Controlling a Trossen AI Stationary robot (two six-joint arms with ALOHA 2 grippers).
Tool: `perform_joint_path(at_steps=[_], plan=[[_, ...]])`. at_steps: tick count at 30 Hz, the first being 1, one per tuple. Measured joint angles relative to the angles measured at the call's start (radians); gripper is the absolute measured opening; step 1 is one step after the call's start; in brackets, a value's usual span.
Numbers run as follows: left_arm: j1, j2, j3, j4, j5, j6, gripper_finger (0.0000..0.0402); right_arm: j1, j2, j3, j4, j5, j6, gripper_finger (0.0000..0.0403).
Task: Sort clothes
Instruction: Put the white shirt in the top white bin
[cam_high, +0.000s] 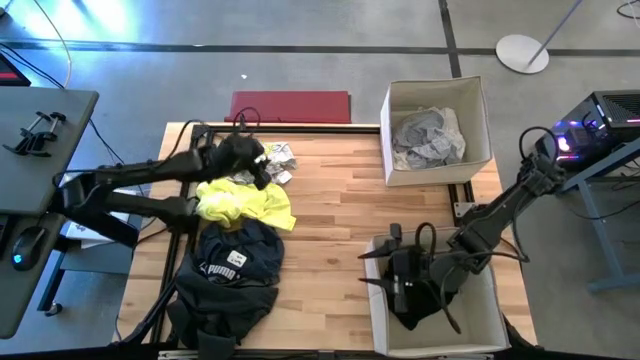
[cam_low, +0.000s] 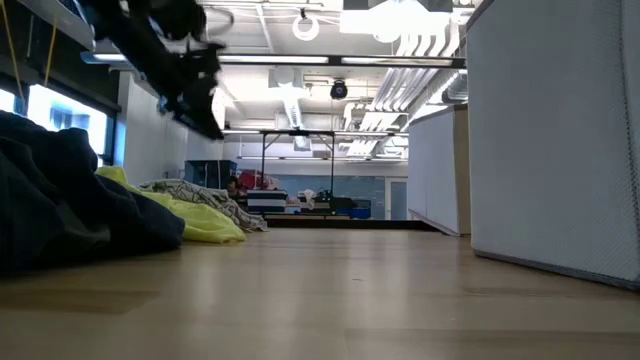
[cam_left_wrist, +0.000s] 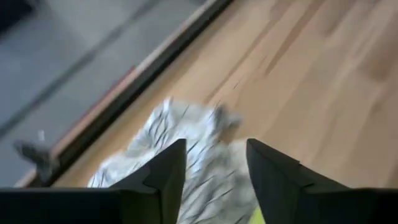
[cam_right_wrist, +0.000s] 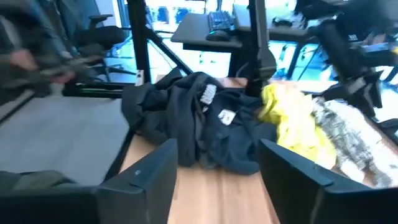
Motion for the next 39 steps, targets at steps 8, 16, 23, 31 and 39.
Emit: perform_joint_path(at_steps=[8, 16, 23, 31, 39], plan=[[0.219, 0.271, 0.000, -0.044, 0.188, 0.078, 0.0216, 0.002, -0.010, 0.000, -0.045, -0.022, 0.007, 0.0259], [0.217, 0.505, 0.070, -0.016, 0.159, 0.169, 0.0097, -0.016, -0.010, 0.000, -0.096, -0.026, 0.007, 0.0259], [0.122, 0.436, 0.256, -0.121, 0.170, 0.183, 0.0015, -0.092, -0.010, 0.000, -0.126, -0.026, 0.032, 0.0260], [-0.072, 0.224, 0.443, -0.087, 0.173, 0.222, 0.0003, -0.242, -0.012, -0.001, -0.162, 0.070, -0.020, 0.0260], [-0.221, 0.132, 0.511, 0.073, 0.253, 0.231, 0.0002, -0.464, -0.012, -0.001, -0.048, -0.028, -0.236, 0.0260]])
